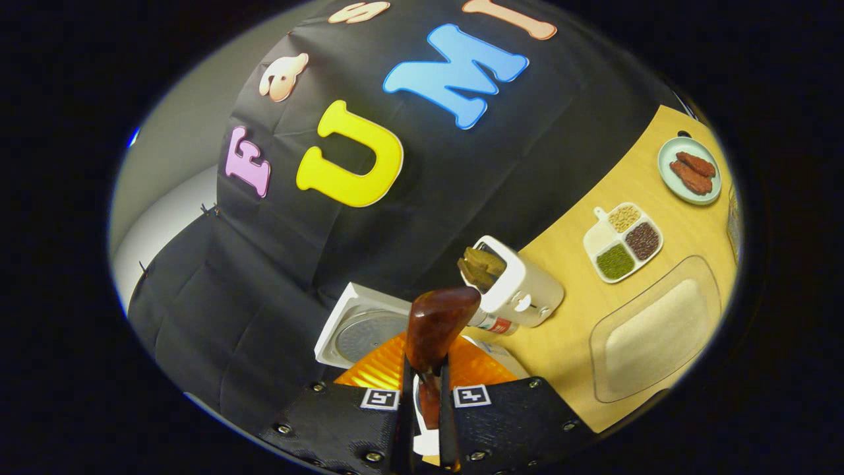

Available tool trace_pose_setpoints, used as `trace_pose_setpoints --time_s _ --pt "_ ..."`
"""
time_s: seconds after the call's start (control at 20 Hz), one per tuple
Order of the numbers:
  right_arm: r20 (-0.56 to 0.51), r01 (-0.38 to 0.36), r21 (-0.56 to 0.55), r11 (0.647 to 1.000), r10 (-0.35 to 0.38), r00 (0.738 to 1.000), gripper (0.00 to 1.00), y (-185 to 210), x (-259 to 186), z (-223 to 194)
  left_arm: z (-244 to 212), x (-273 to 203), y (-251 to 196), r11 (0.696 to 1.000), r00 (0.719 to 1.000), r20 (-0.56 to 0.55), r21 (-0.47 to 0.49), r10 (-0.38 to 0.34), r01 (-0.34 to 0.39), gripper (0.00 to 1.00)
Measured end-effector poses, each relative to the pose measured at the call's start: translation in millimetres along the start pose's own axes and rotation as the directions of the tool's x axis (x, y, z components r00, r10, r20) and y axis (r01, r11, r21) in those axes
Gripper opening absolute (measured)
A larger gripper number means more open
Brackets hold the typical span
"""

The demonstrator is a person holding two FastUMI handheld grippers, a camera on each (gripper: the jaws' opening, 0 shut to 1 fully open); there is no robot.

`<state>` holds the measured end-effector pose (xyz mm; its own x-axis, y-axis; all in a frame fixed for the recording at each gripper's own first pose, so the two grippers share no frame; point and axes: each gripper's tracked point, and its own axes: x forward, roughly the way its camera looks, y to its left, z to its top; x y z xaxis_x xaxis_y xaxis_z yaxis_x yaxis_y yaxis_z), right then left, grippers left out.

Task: Close the left gripper, press the button to open the rice cooker; take a wooden spoon from the chopstick holder with the right hand, scoop a spoonful of rice and pour it into the rice cooker, then put the wooden spoon back into the chopstick holder.

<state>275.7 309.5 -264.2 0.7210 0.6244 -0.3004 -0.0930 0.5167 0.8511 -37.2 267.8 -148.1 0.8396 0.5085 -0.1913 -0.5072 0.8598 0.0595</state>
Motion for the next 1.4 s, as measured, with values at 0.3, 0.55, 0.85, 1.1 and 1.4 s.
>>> trace_pose_setpoints --time_s 0.3,0.55,0.85,1.1,1.4 --pt "-0.078 0.017 -0.208 0.978 -0.034 0.996 0.15 27 66 -68 -6 -4 28 0.999 0.999 -0.003 -0.026 0.037 -0.038 0.95" --pt "-0.123 0.031 -0.464 0.885 -0.099 0.988 0.15 27 107 -105 -18 -2 43 0.996 0.998 -0.02 -0.062 0.062 -0.064 0.95" --pt "-0.125 0.007 -0.743 0.669 -0.149 0.981 0.15 28 133 -128 -28 2 61 0.991 0.996 -0.029 -0.103 0.087 -0.09 0.96" --pt "-0.134 -0.063 -0.901 0.428 -0.138 0.981 0.16 38 138 -145 -32 5 68 0.987 0.995 -0.027 -0.125 0.096 -0.098 0.9" --pt "-0.134 -0.123 -0.987 0.105 -0.108 0.985 0.16 49 130 -163 -32 -3 78 0.983 0.994 -0.017 -0.146 0.108 -0.11 0.9"
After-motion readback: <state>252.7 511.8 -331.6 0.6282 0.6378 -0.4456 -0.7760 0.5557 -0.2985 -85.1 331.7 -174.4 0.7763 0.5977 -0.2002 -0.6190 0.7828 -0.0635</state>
